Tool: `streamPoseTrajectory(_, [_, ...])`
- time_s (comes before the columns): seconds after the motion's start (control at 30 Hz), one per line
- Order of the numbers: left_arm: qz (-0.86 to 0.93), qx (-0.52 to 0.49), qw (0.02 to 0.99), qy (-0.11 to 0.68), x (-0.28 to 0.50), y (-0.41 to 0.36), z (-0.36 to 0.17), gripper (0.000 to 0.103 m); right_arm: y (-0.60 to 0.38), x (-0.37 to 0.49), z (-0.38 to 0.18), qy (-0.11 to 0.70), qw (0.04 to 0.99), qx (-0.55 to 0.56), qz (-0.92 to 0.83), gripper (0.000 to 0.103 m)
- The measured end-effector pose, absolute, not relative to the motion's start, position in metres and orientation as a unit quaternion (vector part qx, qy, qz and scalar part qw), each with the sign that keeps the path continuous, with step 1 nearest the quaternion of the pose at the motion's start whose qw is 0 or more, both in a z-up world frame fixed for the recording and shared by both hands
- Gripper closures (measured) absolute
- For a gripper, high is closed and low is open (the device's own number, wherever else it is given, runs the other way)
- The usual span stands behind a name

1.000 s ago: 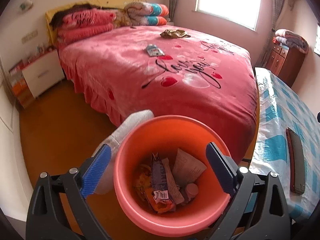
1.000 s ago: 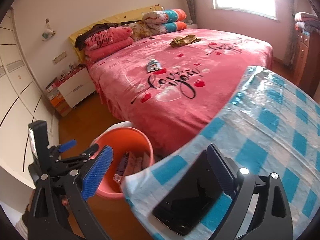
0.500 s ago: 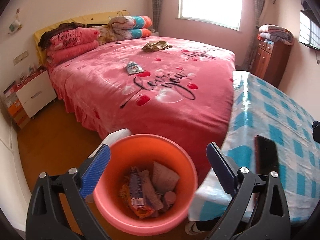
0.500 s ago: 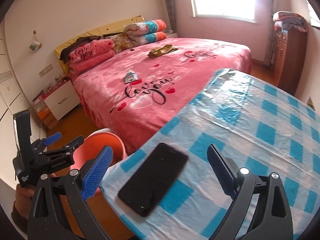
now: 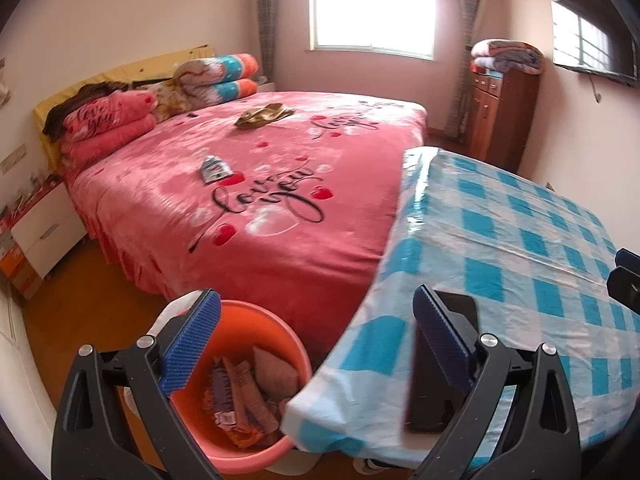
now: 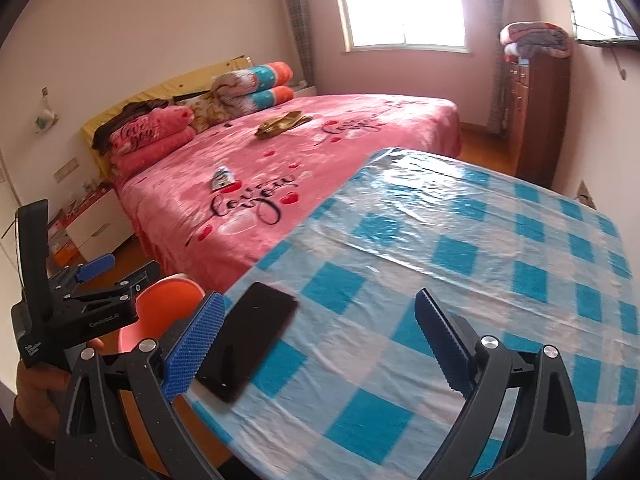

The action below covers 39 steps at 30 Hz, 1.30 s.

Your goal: Collect trash

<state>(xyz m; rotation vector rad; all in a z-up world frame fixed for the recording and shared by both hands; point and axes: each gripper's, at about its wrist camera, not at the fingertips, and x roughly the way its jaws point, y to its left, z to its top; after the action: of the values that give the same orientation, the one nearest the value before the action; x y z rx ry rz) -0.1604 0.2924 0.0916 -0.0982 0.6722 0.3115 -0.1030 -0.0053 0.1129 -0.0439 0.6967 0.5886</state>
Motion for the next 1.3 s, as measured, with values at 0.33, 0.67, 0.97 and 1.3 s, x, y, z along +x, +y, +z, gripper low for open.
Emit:
streamPoseTrajectory(0.33, [0.096, -0.027, 0.941, 0.323, -0.145, 0.239, 0.101, 0.006, -0.051, -0.109, 0.115, 0.326, 0.914, -0.006, 0.239, 0.008])
streamPoseTrajectory(0.67, [0.047, -0.016, 0.946, 0.321, -0.136, 0.191, 0.104, 0.006, -0.091, -0.12, 0.121, 0.306, 0.934, -0.001, 0.187, 0.008])
streamPoseTrajectory(0.97, [0.007, -0.009, 0.952, 0.307, -0.135, 0.153, 0.114, 0.005, -0.124, -0.13, 0.124, 0.29, 0.947, 0.002, 0.142, 0.008])
streamPoseTrajectory(1.3, [-0.014, -0.003, 0.958, 0.287, -0.136, 0.123, 0.127, 0.004, -0.153, -0.14, 0.129, 0.276, 0.956, 0.008, 0.099, 0.008])
